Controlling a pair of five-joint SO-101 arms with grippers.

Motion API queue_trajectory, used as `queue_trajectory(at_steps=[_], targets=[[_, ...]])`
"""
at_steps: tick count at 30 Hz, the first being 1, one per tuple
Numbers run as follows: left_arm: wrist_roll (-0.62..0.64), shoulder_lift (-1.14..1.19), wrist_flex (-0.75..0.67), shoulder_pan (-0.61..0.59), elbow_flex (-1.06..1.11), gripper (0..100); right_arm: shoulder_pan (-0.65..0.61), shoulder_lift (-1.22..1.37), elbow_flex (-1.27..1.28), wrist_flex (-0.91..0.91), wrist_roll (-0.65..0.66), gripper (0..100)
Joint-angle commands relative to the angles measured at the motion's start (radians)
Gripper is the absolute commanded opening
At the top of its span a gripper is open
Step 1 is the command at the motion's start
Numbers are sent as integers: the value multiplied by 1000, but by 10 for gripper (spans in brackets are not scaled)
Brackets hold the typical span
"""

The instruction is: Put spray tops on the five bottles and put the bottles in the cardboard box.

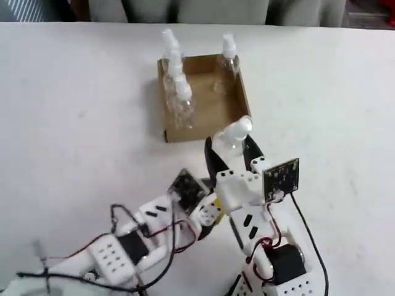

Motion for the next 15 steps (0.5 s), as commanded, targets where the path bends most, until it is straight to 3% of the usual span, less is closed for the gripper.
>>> queue_trajectory(at_steps=[1, 4, 15], targets=[[12, 257, -143, -22, -103, 20, -5, -5, -63, 16, -15, 15], [12, 334, -233, -22, -104, 20, -4, -5, -61, 28, -15, 15], [12, 337, -235, -22, -104, 20, 12, -5, -61, 36, -23, 15]])
